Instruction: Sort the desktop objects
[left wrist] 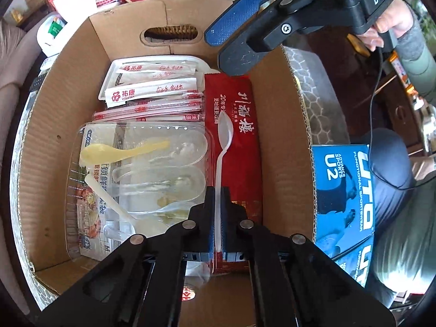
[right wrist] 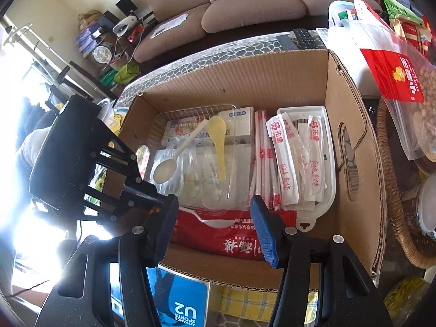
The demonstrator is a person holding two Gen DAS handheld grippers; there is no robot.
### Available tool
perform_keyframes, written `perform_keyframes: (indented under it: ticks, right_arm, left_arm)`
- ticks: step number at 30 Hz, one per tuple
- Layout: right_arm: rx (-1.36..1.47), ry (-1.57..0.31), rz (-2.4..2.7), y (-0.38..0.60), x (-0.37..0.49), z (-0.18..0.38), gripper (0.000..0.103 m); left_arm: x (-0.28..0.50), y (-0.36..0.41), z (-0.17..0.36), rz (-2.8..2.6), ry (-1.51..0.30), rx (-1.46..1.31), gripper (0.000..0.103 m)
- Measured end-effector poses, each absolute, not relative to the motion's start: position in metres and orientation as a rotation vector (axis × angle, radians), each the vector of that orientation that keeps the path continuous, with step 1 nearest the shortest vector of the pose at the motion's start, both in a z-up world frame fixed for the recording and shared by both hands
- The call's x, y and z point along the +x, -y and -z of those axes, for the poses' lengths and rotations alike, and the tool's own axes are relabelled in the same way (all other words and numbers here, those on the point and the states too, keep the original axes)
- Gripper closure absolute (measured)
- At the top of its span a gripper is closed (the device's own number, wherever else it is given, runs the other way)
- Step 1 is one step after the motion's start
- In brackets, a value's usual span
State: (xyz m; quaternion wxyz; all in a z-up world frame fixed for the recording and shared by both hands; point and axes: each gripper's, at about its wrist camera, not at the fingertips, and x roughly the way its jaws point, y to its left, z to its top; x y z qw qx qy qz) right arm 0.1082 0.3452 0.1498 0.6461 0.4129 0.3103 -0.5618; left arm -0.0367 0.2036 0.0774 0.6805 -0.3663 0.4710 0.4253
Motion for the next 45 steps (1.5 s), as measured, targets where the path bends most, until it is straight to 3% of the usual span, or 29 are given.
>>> perform_keyframes:
  ticks: [12, 14, 16, 21, 23, 27, 30, 32, 33, 36, 45]
  right_arm:
    - [0.93, -0.717, 1.291, -0.342, 0.118, -0.155, 0.043]
    - [0.928, -0.72, 1.291, -0.341, 0.122, -0.155, 0.042]
    - [0.919, -0.737, 1.296, -0.338, 0.129, -0.153, 0.036]
    - [0.889, -0.787, 1.335, -0.336, 0.148, -0.146, 0.032]
    - [0.873, -0.794, 1.358, -0.337, 0.153, -0.146, 0.03]
    - [0.808, -0.808, 1.441, -0.344, 0.165, -0.15, 0.021]
    - [0.781, -0.804, 1.459, -0.35, 0.177, -0.153, 0.017]
    - [0.766, -0.8, 1.46, -0.355, 0.187, -0.154, 0.011]
    - [0.755, -0.8, 1.463, -0.358, 0.192, -0.155, 0.007]
    - [0.735, -0.792, 1.469, -0.365, 0.205, -0.155, 0.0]
    - [0.711, -0.776, 1.481, -0.381, 0.231, -0.151, 0.0]
  left_arm:
    - [-0.076, -0.193, -0.103, -1.286, -0.946, -0.893, 0.098]
    - [-0.085, -0.182, -0.112, -1.346, -0.888, -0.922, 0.077]
    - [-0.087, -0.166, -0.121, -1.387, -0.839, -0.934, 0.067]
    - [-0.077, -0.134, -0.135, -1.451, -0.786, -0.947, 0.066]
    - [-0.071, -0.123, -0.139, -1.469, -0.76, -0.946, 0.058]
    - [-0.057, -0.105, -0.147, -1.509, -0.711, -0.947, 0.052]
    - [-0.047, -0.092, -0.153, -1.531, -0.671, -0.942, 0.028]
    - [-0.038, -0.082, -0.157, -1.518, -0.638, -0.93, 0.005]
    - [-0.034, -0.078, -0.159, -1.512, -0.628, -0.93, 0.002]
    - [-0.024, -0.066, -0.164, -1.524, -0.615, -0.922, 0.0]
    - [-0.025, -0.013, -0.173, -1.696, -0.48, -0.949, 0.0]
